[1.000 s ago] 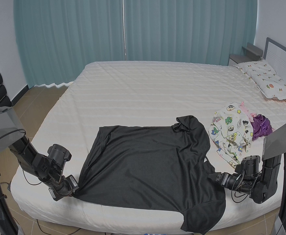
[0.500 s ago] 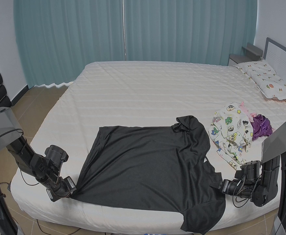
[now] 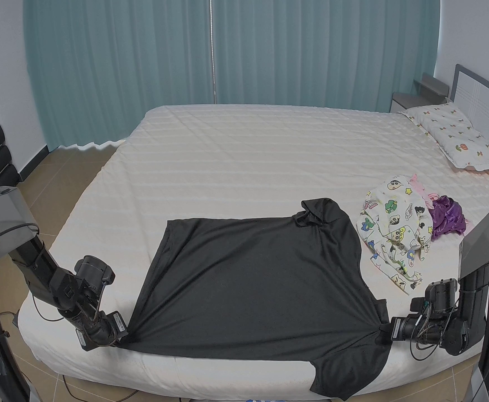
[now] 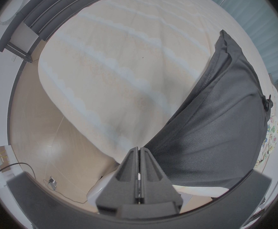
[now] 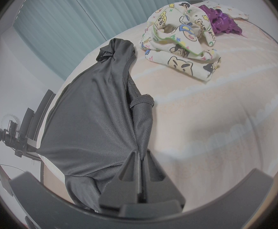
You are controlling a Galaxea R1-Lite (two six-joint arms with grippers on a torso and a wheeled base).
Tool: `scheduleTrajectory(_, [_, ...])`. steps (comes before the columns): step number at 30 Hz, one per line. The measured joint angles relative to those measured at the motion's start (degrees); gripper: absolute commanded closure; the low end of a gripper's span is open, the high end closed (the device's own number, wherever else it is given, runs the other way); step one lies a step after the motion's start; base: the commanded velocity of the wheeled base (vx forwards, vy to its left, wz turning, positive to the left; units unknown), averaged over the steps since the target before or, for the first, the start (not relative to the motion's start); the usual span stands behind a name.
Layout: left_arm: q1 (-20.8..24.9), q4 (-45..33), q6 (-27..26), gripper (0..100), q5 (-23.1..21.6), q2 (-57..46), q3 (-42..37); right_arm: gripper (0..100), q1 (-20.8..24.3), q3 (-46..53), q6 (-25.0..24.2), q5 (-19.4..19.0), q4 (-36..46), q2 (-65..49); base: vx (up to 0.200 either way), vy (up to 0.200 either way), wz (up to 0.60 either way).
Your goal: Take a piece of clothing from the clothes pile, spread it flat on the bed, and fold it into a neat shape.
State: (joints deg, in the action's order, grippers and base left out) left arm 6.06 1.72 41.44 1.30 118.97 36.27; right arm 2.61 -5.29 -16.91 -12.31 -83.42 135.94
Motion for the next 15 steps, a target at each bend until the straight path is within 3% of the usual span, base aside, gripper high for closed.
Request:
scheduleTrajectory(11, [0.00, -4.78, -3.36, 100, 0.11, -0.69, -0.60, 100, -0.71, 1.57, 4.64, 0.00, 0.21, 0.45, 0.000, 0.000, 0.00])
scheduleTrajectory(12, [0.00, -4.73, -3.40, 100, 0.09, -0.69, -0.60, 0, -0.72, 1.57, 4.73, 0.00, -0.26, 0.96, 0.000, 0.000, 0.00])
scheduleTrajectory(13, [0.00, -4.64, -3.40, 0, 0.09, -0.69, -0.61, 0, -0.77, 1.57, 4.77, 0.00, -0.59, 1.30, 0.000, 0.000, 0.00])
scheduleTrajectory(15, [0.00, -4.43, -3.36, 0, 0.11, -0.67, -0.63, 0, -0.77, 1.52, 4.79, -0.02, -1.49, 2.07, 0.000, 0.000, 0.00])
